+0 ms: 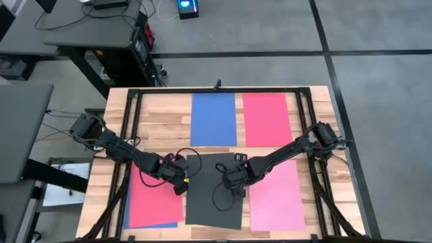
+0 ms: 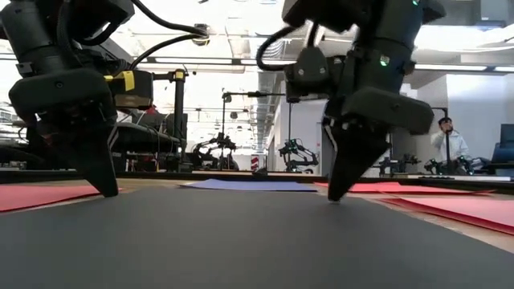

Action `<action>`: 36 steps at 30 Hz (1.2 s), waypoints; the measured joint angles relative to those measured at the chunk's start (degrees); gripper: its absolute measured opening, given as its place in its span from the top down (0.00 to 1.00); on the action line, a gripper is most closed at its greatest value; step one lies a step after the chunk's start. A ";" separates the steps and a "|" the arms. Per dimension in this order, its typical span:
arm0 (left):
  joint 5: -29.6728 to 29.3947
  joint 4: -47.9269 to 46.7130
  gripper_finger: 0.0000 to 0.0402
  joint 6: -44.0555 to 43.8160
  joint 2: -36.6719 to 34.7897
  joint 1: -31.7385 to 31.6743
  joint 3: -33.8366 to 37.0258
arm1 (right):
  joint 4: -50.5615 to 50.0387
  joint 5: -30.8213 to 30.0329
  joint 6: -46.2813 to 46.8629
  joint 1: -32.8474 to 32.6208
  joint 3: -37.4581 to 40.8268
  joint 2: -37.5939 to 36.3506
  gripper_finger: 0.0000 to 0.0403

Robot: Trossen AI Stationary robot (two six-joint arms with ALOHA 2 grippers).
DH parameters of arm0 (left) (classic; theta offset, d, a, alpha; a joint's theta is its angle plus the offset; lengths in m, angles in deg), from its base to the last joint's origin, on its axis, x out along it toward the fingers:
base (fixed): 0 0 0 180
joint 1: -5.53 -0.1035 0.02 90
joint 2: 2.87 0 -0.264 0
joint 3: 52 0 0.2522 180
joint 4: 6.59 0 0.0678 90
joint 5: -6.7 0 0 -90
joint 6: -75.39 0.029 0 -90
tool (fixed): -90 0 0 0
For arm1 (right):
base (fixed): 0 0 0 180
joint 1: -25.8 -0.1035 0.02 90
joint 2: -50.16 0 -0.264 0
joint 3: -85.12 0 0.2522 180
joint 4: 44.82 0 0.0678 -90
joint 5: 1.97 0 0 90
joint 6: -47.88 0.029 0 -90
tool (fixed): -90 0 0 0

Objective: Organize paper
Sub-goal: Stack the black paper on top of the black paper

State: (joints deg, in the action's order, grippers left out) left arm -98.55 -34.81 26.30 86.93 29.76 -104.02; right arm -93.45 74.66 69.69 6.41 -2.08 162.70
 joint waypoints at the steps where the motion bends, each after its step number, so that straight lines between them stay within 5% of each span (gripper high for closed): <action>1: 0.00 -0.16 1.00 -0.14 0.00 0.00 0.00 | -0.62 0.00 -0.05 -0.15 -0.67 -0.10 1.00; 17: 0.02 -1.37 1.00 -1.12 0.04 0.02 -0.02 | -18.01 -1.57 3.32 -3.20 -3.99 -0.32 1.00; 36: 0.09 -1.48 1.00 -0.86 0.07 0.04 0.02 | -10.61 2.09 3.60 -1.38 1.84 -0.54 1.00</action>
State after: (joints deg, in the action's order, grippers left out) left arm -98.46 -36.30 25.44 87.00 29.80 -104.00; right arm -104.06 76.75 73.28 5.03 -0.23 162.17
